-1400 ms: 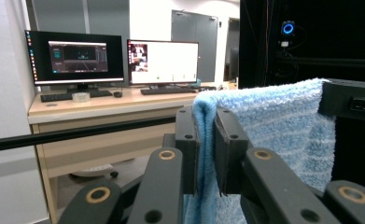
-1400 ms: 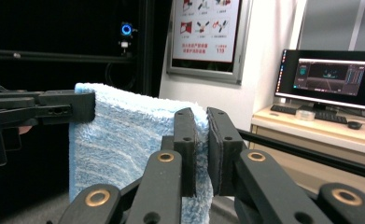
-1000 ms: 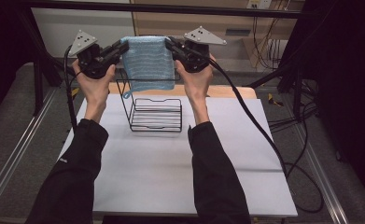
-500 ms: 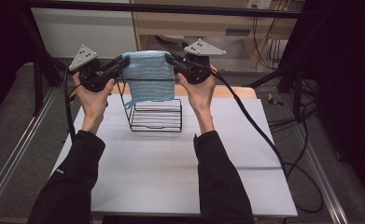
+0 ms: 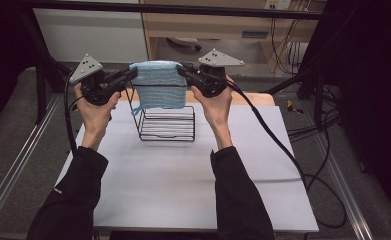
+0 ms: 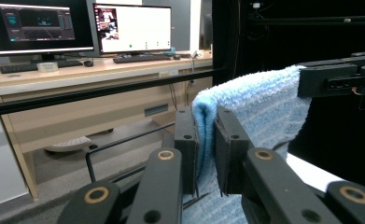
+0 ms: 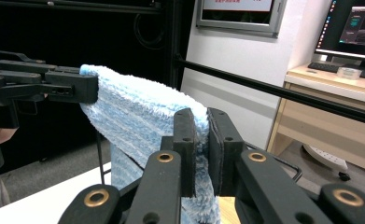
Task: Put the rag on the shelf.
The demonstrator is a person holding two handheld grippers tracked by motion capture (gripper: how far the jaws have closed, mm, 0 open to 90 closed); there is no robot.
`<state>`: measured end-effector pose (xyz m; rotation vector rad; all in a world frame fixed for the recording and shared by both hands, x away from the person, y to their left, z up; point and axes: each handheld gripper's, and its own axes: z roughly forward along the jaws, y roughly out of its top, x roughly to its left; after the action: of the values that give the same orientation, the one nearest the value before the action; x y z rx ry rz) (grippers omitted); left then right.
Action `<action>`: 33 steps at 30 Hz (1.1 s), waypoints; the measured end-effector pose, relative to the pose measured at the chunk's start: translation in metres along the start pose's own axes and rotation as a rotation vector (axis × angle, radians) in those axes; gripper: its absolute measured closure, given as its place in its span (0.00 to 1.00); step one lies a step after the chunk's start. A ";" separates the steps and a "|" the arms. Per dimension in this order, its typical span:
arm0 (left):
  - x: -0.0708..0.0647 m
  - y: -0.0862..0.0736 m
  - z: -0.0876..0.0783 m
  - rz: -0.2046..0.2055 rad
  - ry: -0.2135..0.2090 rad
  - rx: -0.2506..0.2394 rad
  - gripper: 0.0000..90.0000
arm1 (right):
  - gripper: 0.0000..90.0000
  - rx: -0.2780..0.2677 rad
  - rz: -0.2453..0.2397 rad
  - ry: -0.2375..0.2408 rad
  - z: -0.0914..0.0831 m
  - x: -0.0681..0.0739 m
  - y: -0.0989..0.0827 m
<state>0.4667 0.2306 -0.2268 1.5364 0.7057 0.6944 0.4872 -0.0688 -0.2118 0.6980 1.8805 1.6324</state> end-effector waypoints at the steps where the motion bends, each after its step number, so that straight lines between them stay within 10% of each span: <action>1: -0.001 -0.001 -0.001 0.000 -0.002 0.002 0.90 | 0.92 0.002 -0.001 0.001 -0.001 0.001 0.000; 23: -0.014 -0.022 -0.022 -0.015 -0.023 0.111 0.85 | 0.92 0.087 -0.053 0.084 -0.017 0.022 -0.017; 33: -0.007 0.003 -0.039 -0.097 -0.024 0.094 0.80 | 0.92 0.116 -0.052 0.109 -0.017 0.023 -0.027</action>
<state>0.4326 0.2497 -0.2216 1.5825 0.7993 0.5760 0.4583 -0.0680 -0.2379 0.6127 2.0672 1.5667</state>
